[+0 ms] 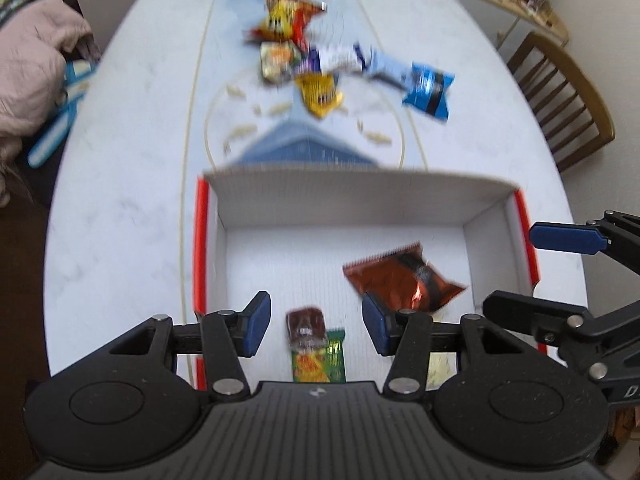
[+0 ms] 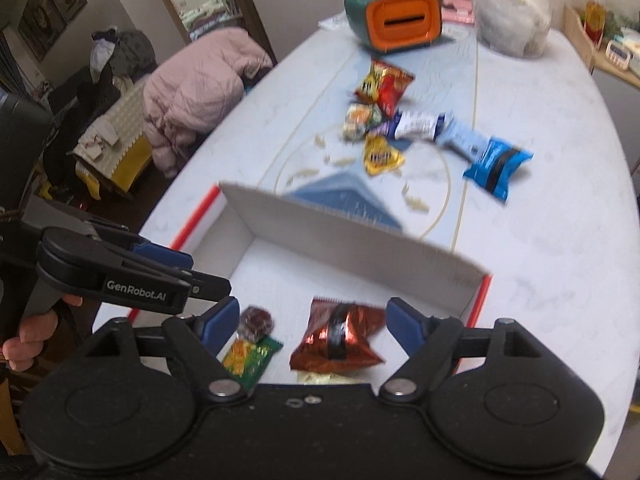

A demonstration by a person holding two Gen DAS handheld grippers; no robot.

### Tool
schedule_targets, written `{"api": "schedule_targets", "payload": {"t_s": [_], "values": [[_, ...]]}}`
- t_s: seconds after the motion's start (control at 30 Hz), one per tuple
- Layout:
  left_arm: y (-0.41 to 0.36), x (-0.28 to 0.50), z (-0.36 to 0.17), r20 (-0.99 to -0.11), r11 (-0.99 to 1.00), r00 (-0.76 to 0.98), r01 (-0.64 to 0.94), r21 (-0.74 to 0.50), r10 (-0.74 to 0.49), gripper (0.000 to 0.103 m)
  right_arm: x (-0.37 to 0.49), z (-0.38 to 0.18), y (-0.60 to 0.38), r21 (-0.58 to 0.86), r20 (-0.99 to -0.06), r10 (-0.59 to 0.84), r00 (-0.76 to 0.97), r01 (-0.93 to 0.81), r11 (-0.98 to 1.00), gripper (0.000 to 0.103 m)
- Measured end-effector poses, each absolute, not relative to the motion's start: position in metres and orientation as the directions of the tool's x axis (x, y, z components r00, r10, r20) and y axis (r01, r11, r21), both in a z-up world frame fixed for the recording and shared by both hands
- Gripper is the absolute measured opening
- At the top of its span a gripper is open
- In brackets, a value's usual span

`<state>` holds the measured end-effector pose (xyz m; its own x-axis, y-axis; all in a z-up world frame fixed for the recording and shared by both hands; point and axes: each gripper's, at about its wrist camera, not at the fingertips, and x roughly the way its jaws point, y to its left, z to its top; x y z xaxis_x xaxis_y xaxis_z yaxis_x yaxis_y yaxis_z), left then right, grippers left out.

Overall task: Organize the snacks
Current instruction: 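Lower both items into the box and open both tools, then lift both tools out of the box and reach toward the snack pile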

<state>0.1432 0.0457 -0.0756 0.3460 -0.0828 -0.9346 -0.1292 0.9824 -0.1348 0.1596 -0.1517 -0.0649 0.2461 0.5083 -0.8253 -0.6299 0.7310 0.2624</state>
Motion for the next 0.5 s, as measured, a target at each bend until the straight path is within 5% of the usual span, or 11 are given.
{"api": "schedule_targets", "payload": {"t_s": [0.5], "values": [[0.07,0.186,-0.025,-0.85,0.972,0.525,-0.175,-0.158,-0.044,0.068,0.216,-0.016,-0.158,0.212,-0.754,0.533,0.383,-0.627,0.75,0.089]]}}
